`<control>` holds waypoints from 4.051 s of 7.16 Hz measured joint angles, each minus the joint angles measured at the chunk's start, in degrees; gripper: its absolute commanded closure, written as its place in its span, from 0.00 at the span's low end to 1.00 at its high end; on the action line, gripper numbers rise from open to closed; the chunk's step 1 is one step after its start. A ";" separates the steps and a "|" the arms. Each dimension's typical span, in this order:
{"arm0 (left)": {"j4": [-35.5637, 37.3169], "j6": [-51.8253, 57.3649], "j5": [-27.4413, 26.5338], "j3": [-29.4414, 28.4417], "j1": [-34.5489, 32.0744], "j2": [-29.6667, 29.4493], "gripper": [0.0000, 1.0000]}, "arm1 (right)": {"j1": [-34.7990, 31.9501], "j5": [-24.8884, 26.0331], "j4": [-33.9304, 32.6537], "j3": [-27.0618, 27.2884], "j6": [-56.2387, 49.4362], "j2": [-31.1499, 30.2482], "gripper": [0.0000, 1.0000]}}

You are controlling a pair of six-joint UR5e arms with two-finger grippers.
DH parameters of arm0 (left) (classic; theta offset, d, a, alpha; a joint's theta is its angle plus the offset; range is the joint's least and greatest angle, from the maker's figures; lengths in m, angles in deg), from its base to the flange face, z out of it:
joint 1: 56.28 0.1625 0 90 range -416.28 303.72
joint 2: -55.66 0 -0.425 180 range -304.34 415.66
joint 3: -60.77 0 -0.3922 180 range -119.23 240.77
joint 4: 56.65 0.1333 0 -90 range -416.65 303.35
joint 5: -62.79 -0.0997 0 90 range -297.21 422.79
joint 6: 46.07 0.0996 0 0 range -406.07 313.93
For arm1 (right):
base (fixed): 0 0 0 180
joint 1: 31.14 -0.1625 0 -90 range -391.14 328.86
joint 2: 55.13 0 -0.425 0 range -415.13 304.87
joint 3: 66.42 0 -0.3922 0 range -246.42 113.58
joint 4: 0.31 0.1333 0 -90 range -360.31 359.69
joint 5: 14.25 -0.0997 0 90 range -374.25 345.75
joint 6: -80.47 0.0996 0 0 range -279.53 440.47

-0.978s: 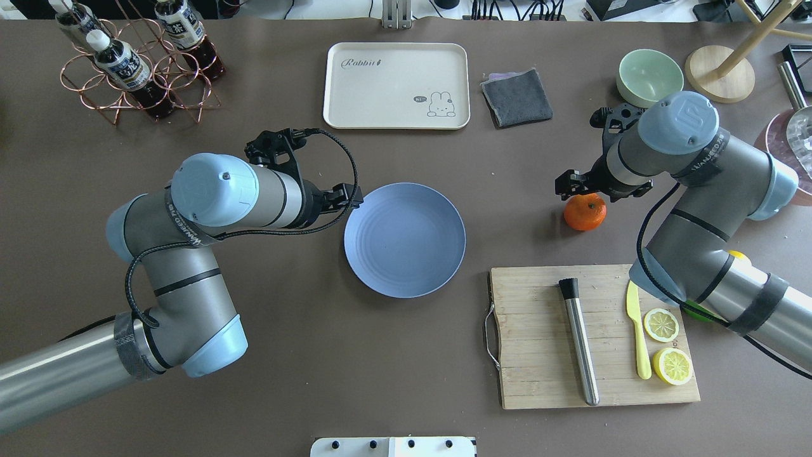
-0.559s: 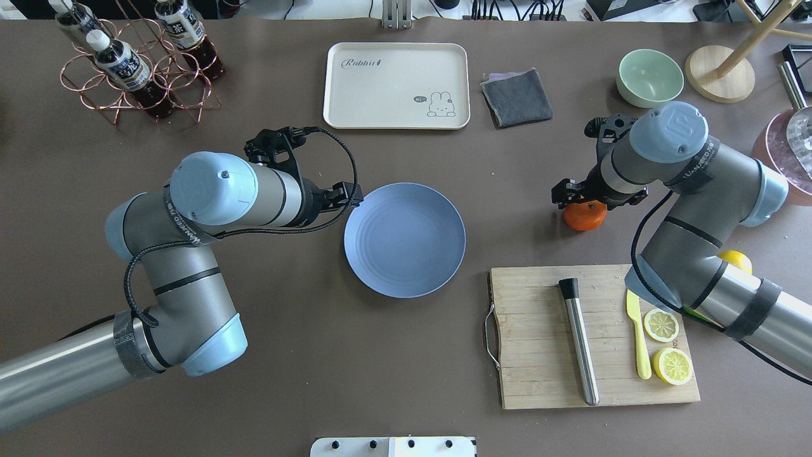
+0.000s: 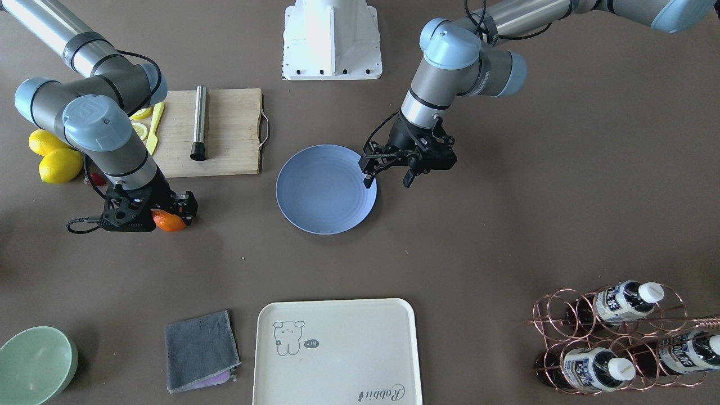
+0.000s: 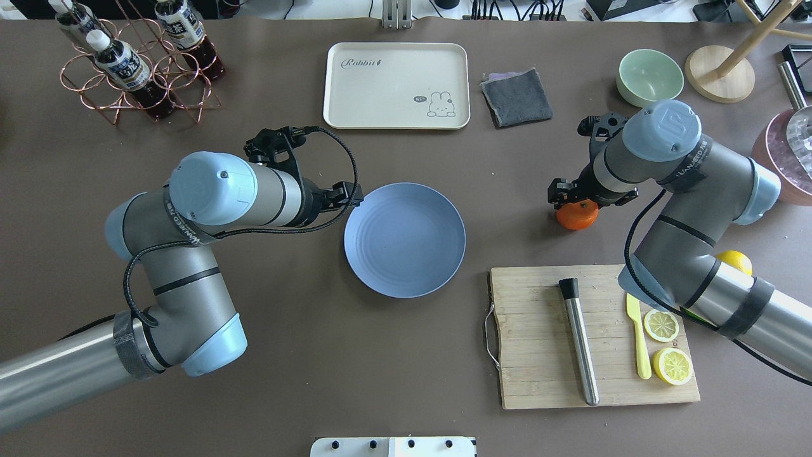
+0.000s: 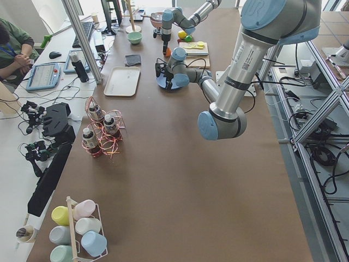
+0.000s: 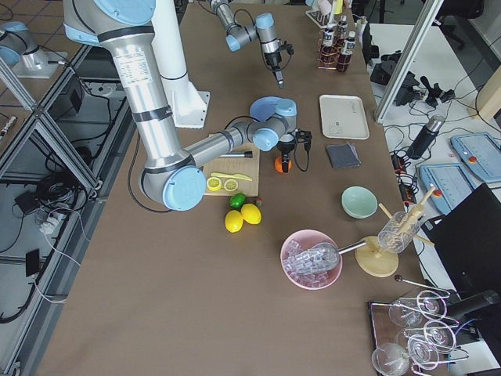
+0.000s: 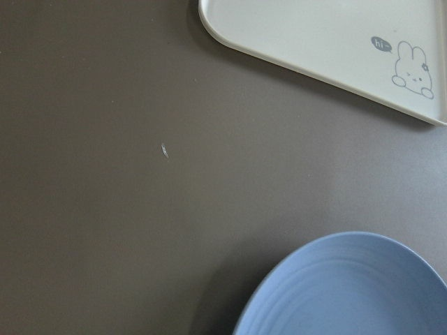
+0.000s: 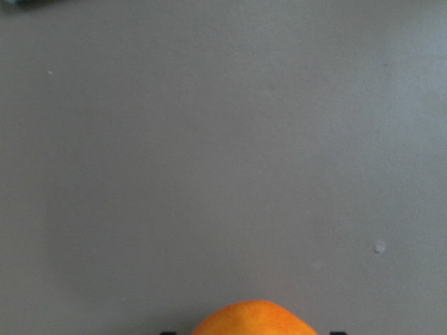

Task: Pick orange to plate

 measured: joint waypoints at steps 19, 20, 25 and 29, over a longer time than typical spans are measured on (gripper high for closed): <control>-0.49 55.57 19.03 0.99 -40.44 24.41 0.02 | 15.99 15.81 -9.00 -5.75 15.29 25.13 0.00; -0.60 55.60 19.07 1.06 -40.45 25.17 0.02 | 13.29 13.66 -13.61 -1.71 12.88 24.82 0.00; 0.34 68.71 23.76 1.15 -45.60 32.17 0.02 | -11.46 -7.37 -26.88 19.25 -14.87 2.86 0.00; 8.14 87.26 29.18 1.66 -57.01 35.62 0.02 | -43.67 -20.25 -27.26 8.68 -62.02 -15.84 0.00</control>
